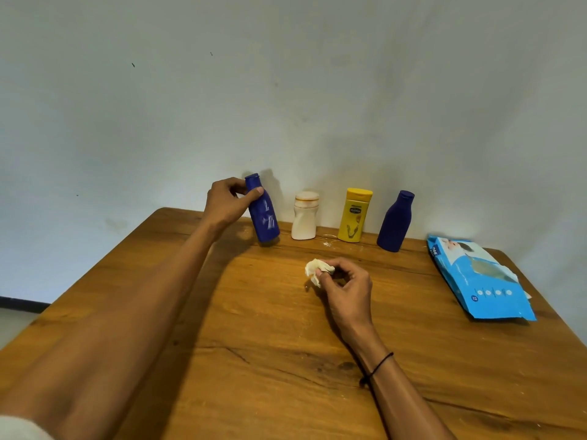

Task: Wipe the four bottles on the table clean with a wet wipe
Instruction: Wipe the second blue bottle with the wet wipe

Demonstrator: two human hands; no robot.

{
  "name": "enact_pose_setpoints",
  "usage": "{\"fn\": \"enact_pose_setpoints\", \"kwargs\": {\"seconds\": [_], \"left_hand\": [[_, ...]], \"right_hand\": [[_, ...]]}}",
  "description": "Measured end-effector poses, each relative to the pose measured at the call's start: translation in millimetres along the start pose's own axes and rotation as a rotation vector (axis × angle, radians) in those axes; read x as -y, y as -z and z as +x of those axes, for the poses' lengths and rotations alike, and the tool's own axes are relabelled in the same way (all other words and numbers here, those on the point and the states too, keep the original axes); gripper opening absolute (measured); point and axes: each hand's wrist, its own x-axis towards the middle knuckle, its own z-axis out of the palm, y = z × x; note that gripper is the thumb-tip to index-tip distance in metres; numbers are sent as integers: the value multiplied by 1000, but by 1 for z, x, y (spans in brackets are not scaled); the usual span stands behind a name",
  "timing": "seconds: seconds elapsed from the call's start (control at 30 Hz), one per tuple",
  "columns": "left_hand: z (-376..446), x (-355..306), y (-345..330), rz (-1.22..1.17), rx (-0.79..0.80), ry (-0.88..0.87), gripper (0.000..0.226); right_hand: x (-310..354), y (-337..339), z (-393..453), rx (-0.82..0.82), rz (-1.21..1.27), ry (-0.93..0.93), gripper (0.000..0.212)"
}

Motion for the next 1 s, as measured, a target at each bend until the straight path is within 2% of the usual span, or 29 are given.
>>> {"fn": "enact_pose_setpoints", "kwargs": {"seconds": [0.1,0.2,0.3,0.4,0.53,0.8,1.0], "left_hand": [[-32,5,6,-138,24,84,27],[-76,13,6,-350,-1,241,17],[-115,13,5,-573,-11,354,22],[-143,1,4,-692,-19,416,23],[-168,-19,-5,-655,-8,425,22],[-190,-26,-14,-604,108,372,29],[-186,-16,-11,-597,201,329,36]], "right_hand": [[-1,-1,1,-11,-5,-6,22],[1,0,0,-44,9,20,21],[1,1,-1,-75,13,28,18],[2,2,-4,-119,-6,43,21],[7,1,-8,-176,-65,65,28],[7,-1,-11,-223,-216,130,17],[10,-4,-13,-189,-271,206,26]]}}
